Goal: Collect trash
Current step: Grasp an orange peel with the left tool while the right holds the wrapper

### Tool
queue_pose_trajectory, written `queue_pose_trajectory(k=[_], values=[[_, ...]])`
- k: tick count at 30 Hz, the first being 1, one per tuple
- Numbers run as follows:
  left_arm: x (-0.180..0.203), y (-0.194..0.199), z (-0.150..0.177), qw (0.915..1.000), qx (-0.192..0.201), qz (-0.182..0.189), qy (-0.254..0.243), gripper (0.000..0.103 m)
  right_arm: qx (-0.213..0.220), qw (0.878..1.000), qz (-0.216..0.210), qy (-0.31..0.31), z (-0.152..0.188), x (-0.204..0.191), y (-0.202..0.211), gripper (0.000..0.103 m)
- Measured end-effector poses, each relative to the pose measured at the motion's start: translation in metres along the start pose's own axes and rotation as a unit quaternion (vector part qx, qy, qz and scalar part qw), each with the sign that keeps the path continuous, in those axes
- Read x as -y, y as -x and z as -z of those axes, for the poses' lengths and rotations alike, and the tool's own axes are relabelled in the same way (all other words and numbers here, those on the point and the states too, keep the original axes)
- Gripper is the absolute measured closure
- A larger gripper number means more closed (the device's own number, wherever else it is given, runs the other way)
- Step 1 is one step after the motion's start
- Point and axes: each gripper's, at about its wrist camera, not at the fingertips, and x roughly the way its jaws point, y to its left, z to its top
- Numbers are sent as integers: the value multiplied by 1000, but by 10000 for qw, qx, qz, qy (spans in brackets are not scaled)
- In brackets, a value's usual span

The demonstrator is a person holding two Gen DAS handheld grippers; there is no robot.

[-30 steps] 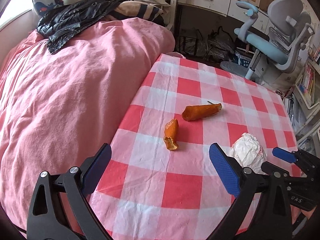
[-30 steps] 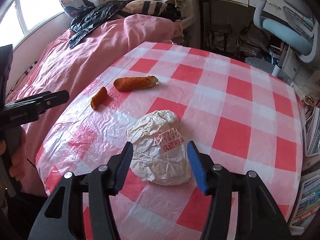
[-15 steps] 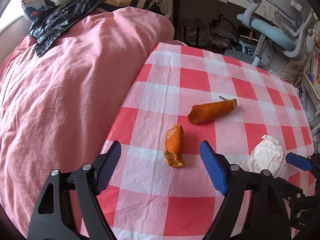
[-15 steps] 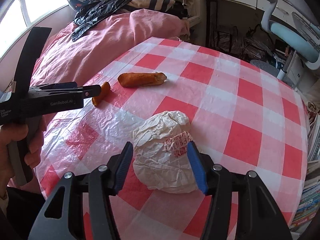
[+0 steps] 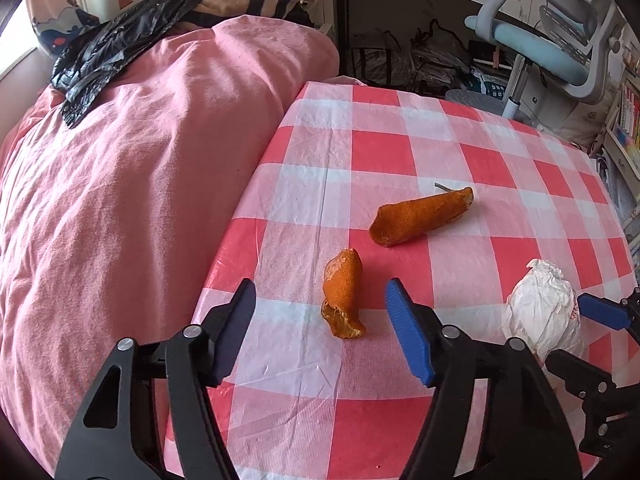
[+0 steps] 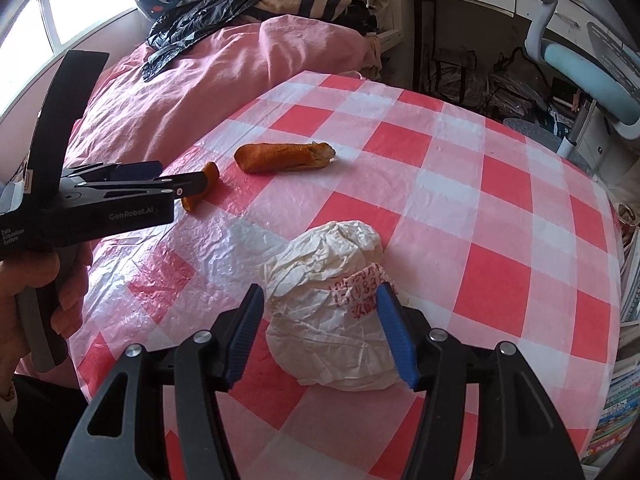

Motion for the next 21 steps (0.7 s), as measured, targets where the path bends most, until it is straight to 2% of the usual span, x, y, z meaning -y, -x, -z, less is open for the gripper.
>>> queue_pose_trajectory(k=[3, 6, 7, 8, 12, 17, 21], values=[[3, -4, 1, 9999, -72, 49, -71, 52, 7, 10000, -5, 2, 0, 0, 0, 46], [7, -10, 4, 9997, -182, 124, -133, 69, 38, 10000, -19, -11, -1, 0, 1, 45], [7, -12, 5, 9995, -225, 160, -145, 78, 53, 10000, -28, -14, -1, 0, 1, 44], [8, -13, 6, 9994, -255, 184, -160, 81, 58, 10000, -34, -14, -2, 0, 1, 44], [9, -10, 6, 9992, -223, 289, -147, 84, 191, 9998, -52, 62, -5, -4, 3, 44], [-3, 6, -3, 9984, -91, 550, 134, 85, 604, 9960, 87, 655, -15, -25, 10, 40], [-9, 19, -10, 9977, 70, 649, 197, 85, 546, 9947, 219, 842, -17, -34, 3, 36]])
